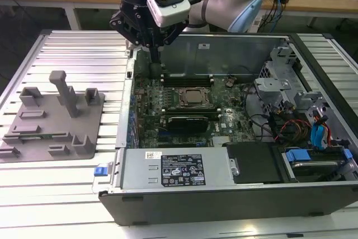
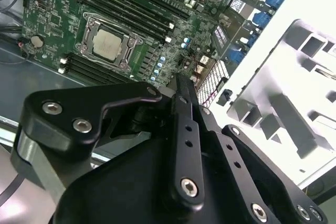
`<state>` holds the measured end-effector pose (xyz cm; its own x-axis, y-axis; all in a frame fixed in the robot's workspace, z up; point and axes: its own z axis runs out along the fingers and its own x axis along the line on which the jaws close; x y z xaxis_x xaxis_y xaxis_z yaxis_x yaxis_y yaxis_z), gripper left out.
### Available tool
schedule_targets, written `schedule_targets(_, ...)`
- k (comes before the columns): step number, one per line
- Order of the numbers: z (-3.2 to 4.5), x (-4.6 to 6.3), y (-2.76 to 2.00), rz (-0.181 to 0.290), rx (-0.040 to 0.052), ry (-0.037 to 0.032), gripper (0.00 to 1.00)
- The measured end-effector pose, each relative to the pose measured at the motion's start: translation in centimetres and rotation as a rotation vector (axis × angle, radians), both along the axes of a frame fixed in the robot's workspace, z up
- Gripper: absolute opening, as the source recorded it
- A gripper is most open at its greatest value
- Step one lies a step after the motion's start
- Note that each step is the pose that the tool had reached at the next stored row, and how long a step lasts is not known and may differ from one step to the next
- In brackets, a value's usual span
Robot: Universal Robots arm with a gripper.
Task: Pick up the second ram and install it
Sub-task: 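Reach for the second ram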
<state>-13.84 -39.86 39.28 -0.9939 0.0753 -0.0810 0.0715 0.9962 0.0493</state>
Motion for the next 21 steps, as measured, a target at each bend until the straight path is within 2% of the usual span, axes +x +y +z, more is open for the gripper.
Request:
schedule_targets(5,0.00,-0.6,0.01,0.000,0.0000,0.0000,0.08)
schedule_targets(9,-0.02,-2.2,0.04,0.000,0.0000,-0.0001,0.08)
schedule_targets(17,-0.05,-4.2,0.15,0.000,0.0000,-0.0001,0.08)
schedule_targets(21,-0.06,-5.9,0.22,0.000,0.0000,0.0000,0.08)
